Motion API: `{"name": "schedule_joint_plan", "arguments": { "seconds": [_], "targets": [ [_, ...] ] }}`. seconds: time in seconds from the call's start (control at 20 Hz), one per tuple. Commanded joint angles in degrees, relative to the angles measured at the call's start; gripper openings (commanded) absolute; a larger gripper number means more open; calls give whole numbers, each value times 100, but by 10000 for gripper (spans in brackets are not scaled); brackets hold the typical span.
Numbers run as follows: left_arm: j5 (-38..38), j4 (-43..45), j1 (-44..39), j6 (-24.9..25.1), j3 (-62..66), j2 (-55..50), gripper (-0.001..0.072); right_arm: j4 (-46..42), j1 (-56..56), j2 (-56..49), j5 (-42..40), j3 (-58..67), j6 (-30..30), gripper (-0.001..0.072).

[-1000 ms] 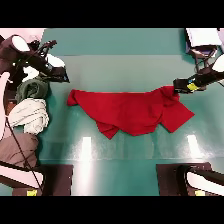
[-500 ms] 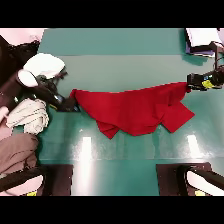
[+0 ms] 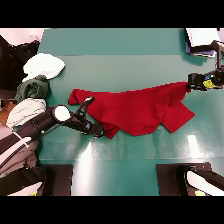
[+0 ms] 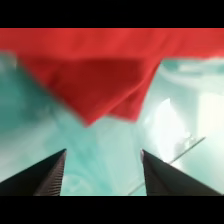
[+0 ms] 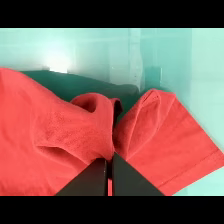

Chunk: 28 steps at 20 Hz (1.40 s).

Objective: Fold the shirts.

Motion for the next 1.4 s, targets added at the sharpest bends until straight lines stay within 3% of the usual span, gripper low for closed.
{"name": "schedule_joint_plan", "arguments": {
  "seconds": [0.0, 0.25, 0.3, 0.4, 0.5, 0.75, 0.8, 0.85, 0.95, 1.2, 1.35],
  "targets": [
    [527, -153, -446, -402, -46, -267, 580, 9, -2, 4, -79, 2, -101, 16],
    [964, -540, -468, -356, -31, -424, 579, 7, -2, 4, -55, 0, -190, 16],
    [1014, -570, -468, -356, -31, -424, 532, 7, -2, 4, -52, 2, -190, 16],
    [1263, -588, -468, -356, -31, -424, 519, 7, -2, 2, -39, 0, -190, 16],
    [1434, -584, -468, -350, -33, -424, 301, 7, -2, 4, 4, 0, -190, 15],
    [1539, -424, -468, -358, -33, -426, 280, 9, -2, 4, 114, 2, -190, 16],
    [1582, -372, -468, -354, -33, -424, 70, 9, -2, 4, 136, 2, -190, 16],
    [1670, -319, -468, -356, -33, -424, 25, 7, -2, 4, 164, 2, -190, 16],
    [1692, -197, -466, -358, -31, -424, 23, 7, -2, 4, 258, 2, -190, 16],
    [337, 1499, -448, -444, -33, -149, 22, 4, -2, 4, 555, 0, -192, 16],
    [4, 1902, 94, -435, -37, 476, 22, 9, 120, 4, 848, -2, -188, 16]
  ]
}}
